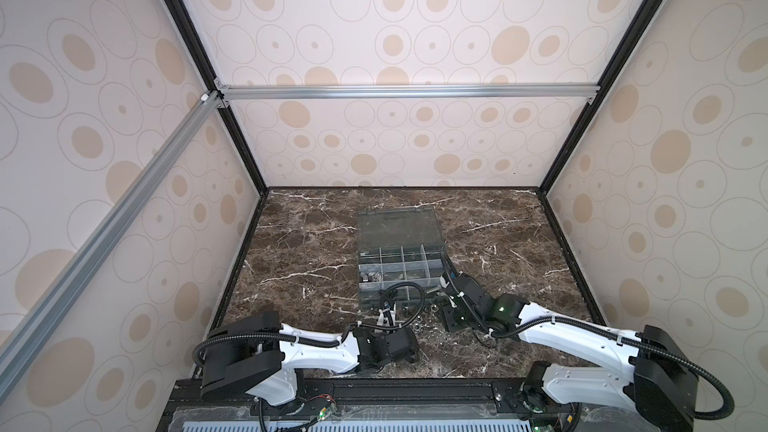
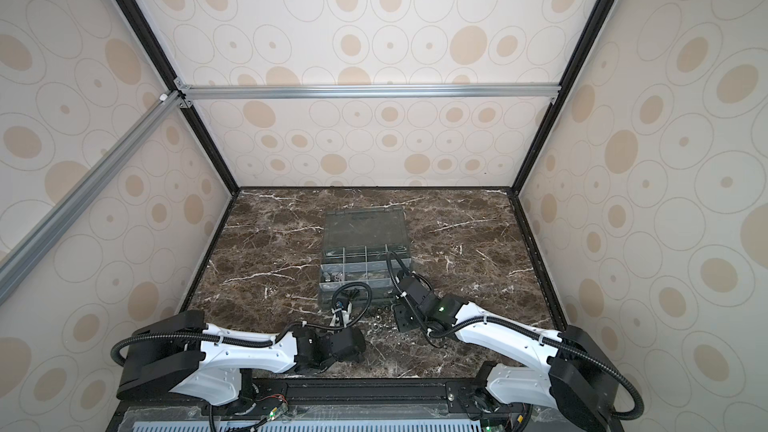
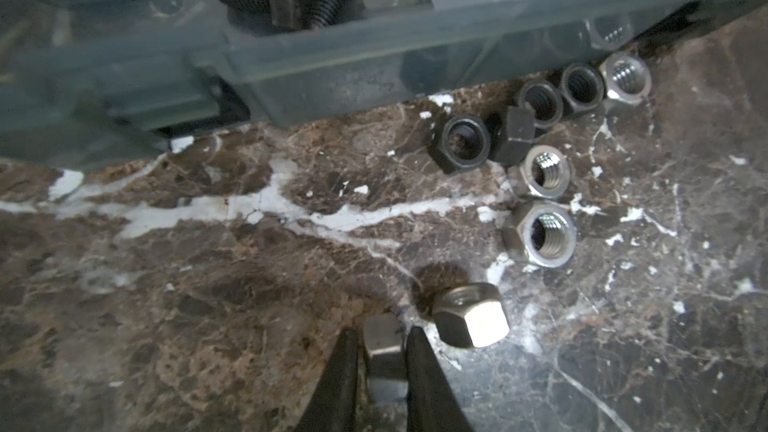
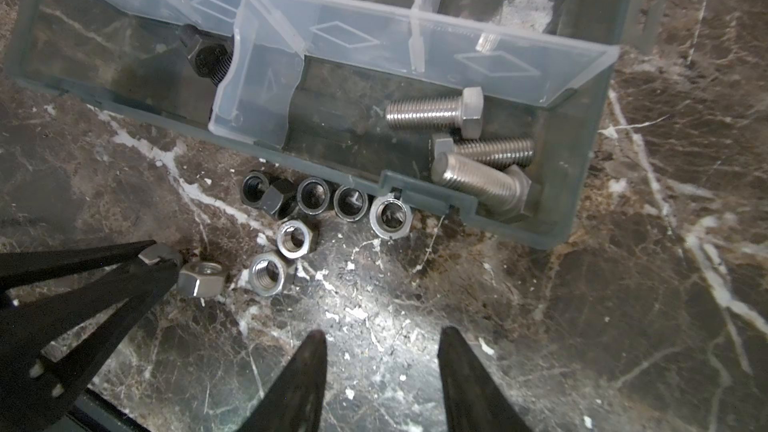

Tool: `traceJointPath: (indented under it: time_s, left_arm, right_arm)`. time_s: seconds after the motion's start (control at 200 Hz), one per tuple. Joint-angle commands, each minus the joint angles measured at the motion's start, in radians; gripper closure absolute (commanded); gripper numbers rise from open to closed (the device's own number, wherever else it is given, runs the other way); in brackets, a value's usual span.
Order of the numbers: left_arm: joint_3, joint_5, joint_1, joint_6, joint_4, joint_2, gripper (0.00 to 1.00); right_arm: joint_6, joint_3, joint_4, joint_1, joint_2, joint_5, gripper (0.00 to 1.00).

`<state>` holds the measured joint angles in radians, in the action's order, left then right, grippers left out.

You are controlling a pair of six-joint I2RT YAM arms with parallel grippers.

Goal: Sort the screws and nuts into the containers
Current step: 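Lift the hex nut with the left gripper over an empty compartment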

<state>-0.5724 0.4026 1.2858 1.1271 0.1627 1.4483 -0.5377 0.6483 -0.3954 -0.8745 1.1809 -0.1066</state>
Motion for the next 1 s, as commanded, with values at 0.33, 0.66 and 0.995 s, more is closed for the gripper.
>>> traceJointPath:
  time_s: [0.33,0.66,0.995]
  left_arm:
    - [-0.036,0.012,-0.041,-0.057,0.002,-0.051,0.93]
    - [-0.116,0.105,-0.127,-0.210,0.120,-0.271,0.92]
    - [-0.191,0.015,-0.365,-0.450,0.037,-0.321,0.91]
  right_arm:
    - [-0.006,-0.004,-0.002,0.005,0.014,-0.019,0.52]
    - [-0.006,-0.004,0.006,0.007,0.013,-0.024,0.52]
    - [-0.001,0.008,-0.009,0.008,0.013,-0.032,0.52]
